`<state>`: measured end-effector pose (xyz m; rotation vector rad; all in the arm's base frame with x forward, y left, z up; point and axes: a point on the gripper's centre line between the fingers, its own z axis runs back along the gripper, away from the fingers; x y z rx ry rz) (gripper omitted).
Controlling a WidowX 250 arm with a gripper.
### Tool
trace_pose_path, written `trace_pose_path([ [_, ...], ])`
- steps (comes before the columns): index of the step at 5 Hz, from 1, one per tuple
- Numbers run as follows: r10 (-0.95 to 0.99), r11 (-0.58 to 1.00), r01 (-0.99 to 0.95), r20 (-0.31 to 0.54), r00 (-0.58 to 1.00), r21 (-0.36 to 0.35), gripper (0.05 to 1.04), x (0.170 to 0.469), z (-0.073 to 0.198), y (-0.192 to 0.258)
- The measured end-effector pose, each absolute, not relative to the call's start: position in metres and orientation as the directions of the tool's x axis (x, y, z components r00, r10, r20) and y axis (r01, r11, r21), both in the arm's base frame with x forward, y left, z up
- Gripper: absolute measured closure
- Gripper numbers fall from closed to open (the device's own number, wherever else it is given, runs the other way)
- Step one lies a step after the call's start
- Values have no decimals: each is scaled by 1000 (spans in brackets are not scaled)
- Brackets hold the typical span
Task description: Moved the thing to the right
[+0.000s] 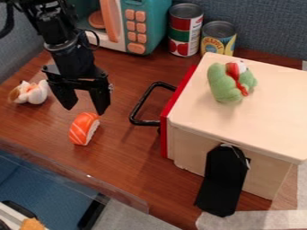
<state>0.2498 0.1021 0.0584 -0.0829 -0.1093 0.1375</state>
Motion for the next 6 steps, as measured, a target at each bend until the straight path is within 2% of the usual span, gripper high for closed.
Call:
trace_pose_path([
  [1, 141, 986, -132, 80, 987, -105, 84, 249, 52, 101],
  [2, 163, 976, -142, 122, 979, -167, 84, 256, 61, 140],
  [3, 177, 975, -152, 157, 971, -160, 84, 265, 71, 178],
  [4, 143, 987, -127, 199, 969, -96, 84, 270, 83, 206],
  [5, 94, 995, -90, 180, 979, -29, 84, 273, 77, 222],
  [6, 101, 994, -104, 82, 991, 34, 84, 277, 54, 229],
])
